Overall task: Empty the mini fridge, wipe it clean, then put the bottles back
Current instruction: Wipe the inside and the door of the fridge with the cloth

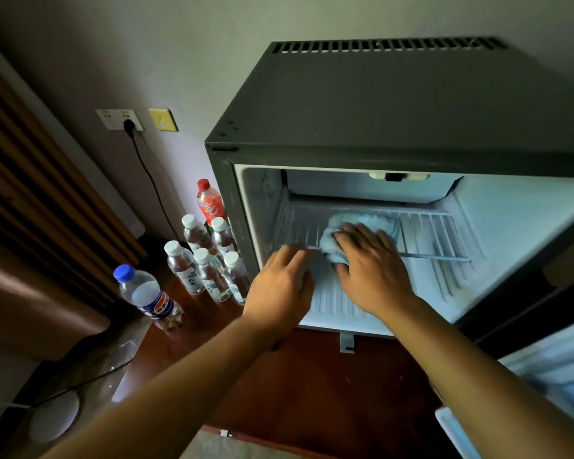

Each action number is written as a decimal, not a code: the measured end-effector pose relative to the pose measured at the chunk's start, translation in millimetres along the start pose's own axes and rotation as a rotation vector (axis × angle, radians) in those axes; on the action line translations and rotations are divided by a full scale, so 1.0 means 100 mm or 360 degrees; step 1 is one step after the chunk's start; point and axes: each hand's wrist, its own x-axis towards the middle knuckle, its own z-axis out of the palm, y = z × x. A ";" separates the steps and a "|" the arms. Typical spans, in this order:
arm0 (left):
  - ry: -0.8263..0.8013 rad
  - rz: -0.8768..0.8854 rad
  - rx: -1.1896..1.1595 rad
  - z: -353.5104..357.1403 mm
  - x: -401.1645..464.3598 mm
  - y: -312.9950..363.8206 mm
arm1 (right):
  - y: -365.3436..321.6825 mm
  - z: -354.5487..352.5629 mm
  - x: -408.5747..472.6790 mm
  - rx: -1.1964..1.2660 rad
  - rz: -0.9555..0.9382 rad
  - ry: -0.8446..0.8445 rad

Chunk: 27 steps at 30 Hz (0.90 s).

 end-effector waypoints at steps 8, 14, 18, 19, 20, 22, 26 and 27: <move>-0.0334 -0.0246 0.0143 0.28 0.57 -0.12 | 0.14 0.12 0.51 -0.0001 0.0095 -0.0266; -0.0509 -0.0305 0.0222 0.36 0.60 -0.17 | 0.14 0.15 0.55 0.0074 0.0125 -0.0305; -0.0598 -0.0318 0.0217 0.30 0.62 -0.13 | 0.12 0.05 0.38 0.0126 0.0067 -0.0204; -0.0628 -0.0317 0.0219 0.29 0.63 -0.13 | 0.11 0.03 0.29 0.0166 0.0063 -0.0176; -0.0660 -0.0303 0.0242 0.27 0.63 -0.13 | 0.10 0.02 0.19 0.0213 0.0067 -0.0150; -0.0717 -0.0260 0.0314 0.25 0.64 -0.13 | 0.08 0.01 0.00 0.0276 0.0061 -0.0086; -0.0777 -0.0239 0.0317 0.24 0.65 -0.14 | 0.08 0.02 -0.15 0.0271 0.0042 0.0010; -0.0771 -0.0233 0.0317 0.25 0.65 -0.14 | 0.09 0.02 -0.13 0.0255 0.0034 0.0008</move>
